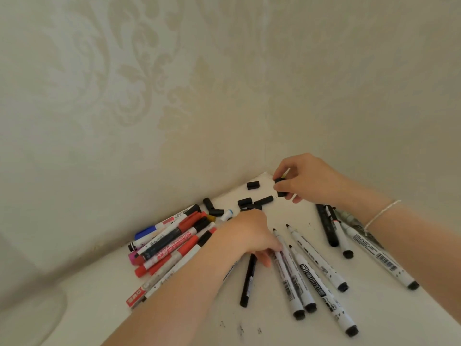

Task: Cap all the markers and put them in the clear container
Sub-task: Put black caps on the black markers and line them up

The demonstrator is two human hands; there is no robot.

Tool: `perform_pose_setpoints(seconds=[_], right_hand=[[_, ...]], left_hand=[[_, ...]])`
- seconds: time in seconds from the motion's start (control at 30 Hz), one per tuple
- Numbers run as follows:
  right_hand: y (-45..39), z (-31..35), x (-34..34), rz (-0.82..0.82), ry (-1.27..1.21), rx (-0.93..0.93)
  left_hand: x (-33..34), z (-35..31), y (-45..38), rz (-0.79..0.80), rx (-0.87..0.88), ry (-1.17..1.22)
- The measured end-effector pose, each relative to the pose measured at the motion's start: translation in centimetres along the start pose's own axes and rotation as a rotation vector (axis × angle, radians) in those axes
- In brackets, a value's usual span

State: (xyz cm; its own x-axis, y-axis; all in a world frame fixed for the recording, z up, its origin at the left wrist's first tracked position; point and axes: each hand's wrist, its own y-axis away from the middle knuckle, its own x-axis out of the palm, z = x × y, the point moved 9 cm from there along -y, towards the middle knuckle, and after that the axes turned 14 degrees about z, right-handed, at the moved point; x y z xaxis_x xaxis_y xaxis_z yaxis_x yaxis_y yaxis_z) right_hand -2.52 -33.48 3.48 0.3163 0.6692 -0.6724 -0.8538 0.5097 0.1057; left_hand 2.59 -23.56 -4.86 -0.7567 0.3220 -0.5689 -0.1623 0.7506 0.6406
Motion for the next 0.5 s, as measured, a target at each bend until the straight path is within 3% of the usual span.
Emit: perform_pose_setpoints(seconds=[0.17,0.33,0.5], right_hand=[[0.0,-0.4,-0.1,-0.032,-0.149,-0.005],[0.4,-1.4,-1.0,-0.140,-0.533,-0.028],[0.5,-1.2,-1.2,-0.171,-0.748,-0.069]], left_hand=[[-0.5,-0.2,-0.2,-0.101,0.037,0.035],[-4.1,-0.5,1.4,-0.367,0.239,0.232],[-5.9,-0.5,2.4,-0.475,0.355,0.379]])
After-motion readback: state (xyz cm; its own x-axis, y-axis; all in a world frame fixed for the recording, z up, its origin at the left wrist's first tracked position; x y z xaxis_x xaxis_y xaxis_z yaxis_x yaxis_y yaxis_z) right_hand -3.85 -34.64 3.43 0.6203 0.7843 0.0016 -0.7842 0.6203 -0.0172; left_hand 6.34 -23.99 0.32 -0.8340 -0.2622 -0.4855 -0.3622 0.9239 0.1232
